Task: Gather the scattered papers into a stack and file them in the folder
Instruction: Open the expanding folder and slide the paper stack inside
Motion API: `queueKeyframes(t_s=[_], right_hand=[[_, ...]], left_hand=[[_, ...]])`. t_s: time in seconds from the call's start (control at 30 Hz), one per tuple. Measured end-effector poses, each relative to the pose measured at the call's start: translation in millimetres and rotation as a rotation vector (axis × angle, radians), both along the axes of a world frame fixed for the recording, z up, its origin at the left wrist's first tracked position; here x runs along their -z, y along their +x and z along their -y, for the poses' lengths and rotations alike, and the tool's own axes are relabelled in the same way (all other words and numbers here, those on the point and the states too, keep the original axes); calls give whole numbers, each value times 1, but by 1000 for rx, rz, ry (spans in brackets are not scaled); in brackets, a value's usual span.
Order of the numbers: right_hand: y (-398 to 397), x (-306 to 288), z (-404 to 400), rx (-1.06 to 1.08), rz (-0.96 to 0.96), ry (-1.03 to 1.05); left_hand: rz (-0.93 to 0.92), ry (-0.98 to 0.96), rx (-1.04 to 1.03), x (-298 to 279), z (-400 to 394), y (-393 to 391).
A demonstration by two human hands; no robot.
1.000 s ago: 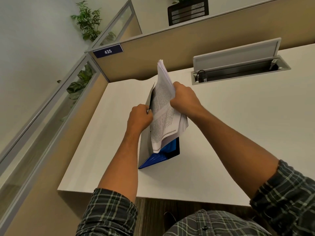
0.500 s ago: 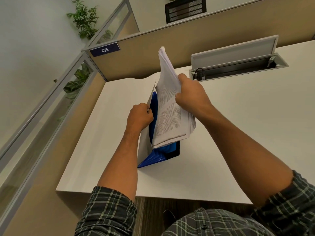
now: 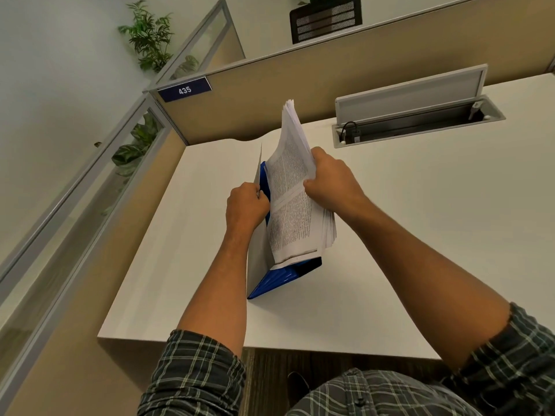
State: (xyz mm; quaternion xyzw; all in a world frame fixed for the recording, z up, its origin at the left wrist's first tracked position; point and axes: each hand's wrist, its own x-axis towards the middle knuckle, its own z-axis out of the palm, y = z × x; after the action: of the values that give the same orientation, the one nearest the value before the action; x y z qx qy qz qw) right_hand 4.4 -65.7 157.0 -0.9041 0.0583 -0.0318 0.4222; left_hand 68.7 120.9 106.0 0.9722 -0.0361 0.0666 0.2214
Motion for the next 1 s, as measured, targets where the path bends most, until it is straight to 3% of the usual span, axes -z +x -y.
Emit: queueKeyframes(t_s=[0.33, 0.67, 1.0], right_hand=[[12, 4, 0, -102, -31, -68], [20, 17, -23, 44, -8, 8], [19, 32, -22, -117, -155, -145]], left_hand=[[24, -10, 17, -2, 3, -7], [11, -57, 62, -12, 15, -6], [11, -122, 15, -7, 19, -7]])
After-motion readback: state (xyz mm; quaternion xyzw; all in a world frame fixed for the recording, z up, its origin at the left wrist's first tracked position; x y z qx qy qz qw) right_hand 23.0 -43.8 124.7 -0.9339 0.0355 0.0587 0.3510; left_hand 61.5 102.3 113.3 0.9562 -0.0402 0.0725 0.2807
